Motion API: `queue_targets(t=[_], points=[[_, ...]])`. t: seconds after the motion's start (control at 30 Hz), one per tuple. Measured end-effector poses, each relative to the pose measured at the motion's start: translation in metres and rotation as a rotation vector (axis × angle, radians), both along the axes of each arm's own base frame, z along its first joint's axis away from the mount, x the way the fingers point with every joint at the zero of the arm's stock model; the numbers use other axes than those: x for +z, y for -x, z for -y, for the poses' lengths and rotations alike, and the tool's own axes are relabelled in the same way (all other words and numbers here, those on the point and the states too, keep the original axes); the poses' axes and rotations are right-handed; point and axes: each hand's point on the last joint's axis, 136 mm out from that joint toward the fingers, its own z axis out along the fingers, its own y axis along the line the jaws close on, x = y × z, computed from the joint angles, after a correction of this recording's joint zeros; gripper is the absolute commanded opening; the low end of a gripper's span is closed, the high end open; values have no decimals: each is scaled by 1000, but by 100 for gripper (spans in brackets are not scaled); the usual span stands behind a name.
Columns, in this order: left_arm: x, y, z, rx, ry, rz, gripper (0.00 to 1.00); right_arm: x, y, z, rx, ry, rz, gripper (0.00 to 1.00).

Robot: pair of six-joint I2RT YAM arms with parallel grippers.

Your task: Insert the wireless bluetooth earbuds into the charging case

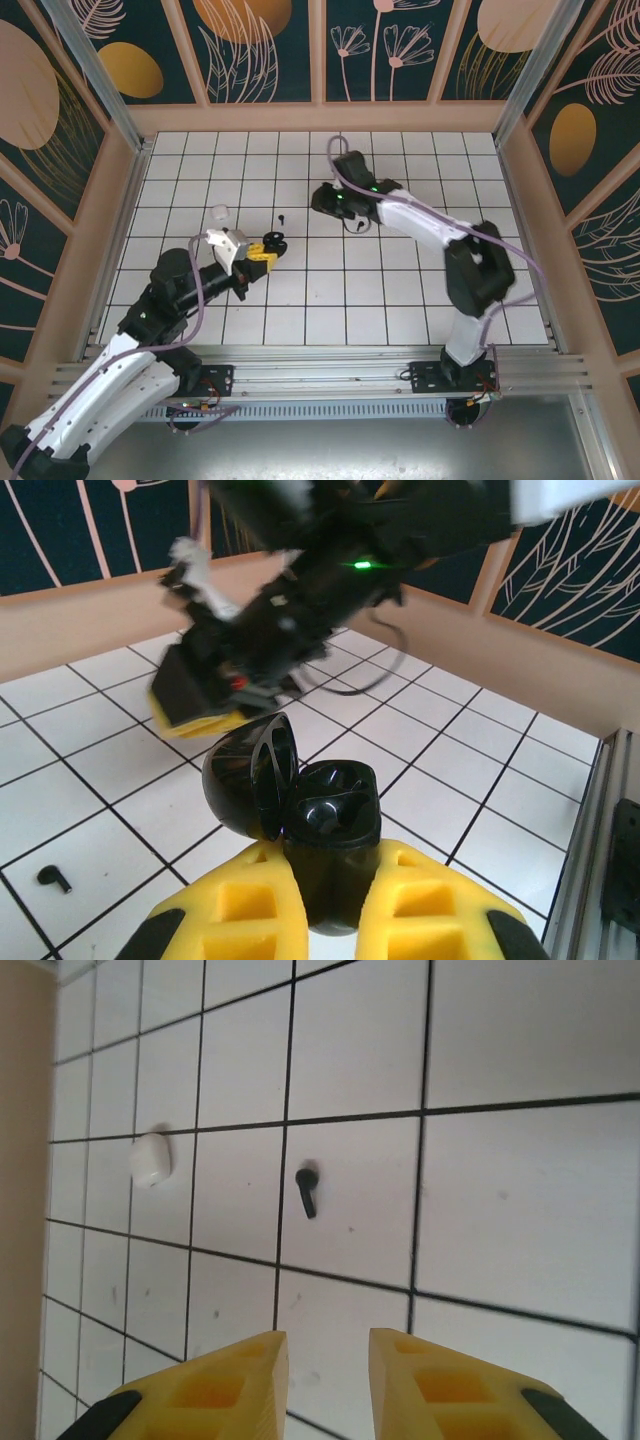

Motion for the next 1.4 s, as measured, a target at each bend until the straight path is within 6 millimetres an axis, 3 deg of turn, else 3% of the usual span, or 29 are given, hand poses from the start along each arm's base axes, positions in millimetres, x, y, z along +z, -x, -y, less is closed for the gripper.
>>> queue_targets(t=[0.23,0.4,0.53,0.77,1.0,1.4], points=[[-7,12,-13,26,26,11,0,-23,-52,-91,63,75,51,34],[-8,17,-19,42,50,25,0,-51,-67,-126,64,111,79,34],[-13,15,-19,49,38,10,0,-73,-70,-124,50,140,58,36],[-20,10,-19,67,21,-14,0,-77,-74,-121,35,128,55,38],[-21,13,-22,71,20,-17,0,-92,-67,-119,34,146,22,35],[-19,13,-24,83,24,-13,0,-113,-46,-115,37,256,8,39]])
